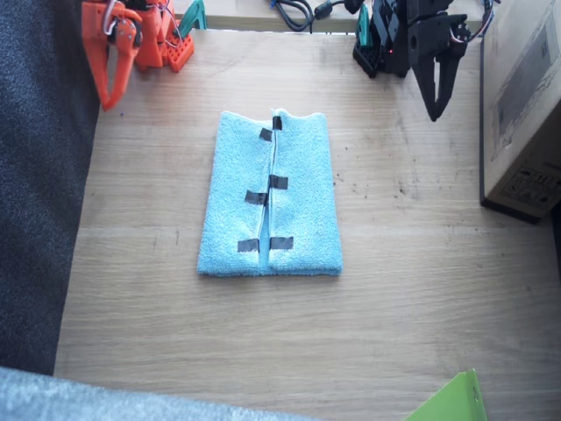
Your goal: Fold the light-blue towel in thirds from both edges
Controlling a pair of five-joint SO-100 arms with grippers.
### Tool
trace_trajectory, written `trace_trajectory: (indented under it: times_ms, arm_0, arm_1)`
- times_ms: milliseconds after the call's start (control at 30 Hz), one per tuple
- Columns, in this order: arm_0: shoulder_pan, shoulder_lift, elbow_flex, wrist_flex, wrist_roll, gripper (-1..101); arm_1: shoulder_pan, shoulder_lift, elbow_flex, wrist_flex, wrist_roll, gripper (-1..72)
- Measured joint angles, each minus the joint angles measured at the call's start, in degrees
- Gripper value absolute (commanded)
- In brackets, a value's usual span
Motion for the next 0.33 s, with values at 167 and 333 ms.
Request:
trace_trajectory:
  times_ms: [167,333]
  arm_0:
    - [-0.35,0.09,0.0,0.0,0.0,0]
    - [0.97,0.09,0.0,0.0,0.0,0]
  arm_1:
    - [0.44,0.0,0.0,0.0,2.55,2.2]
    - [0.88,0.0,0.0,0.0,3.78,1.1]
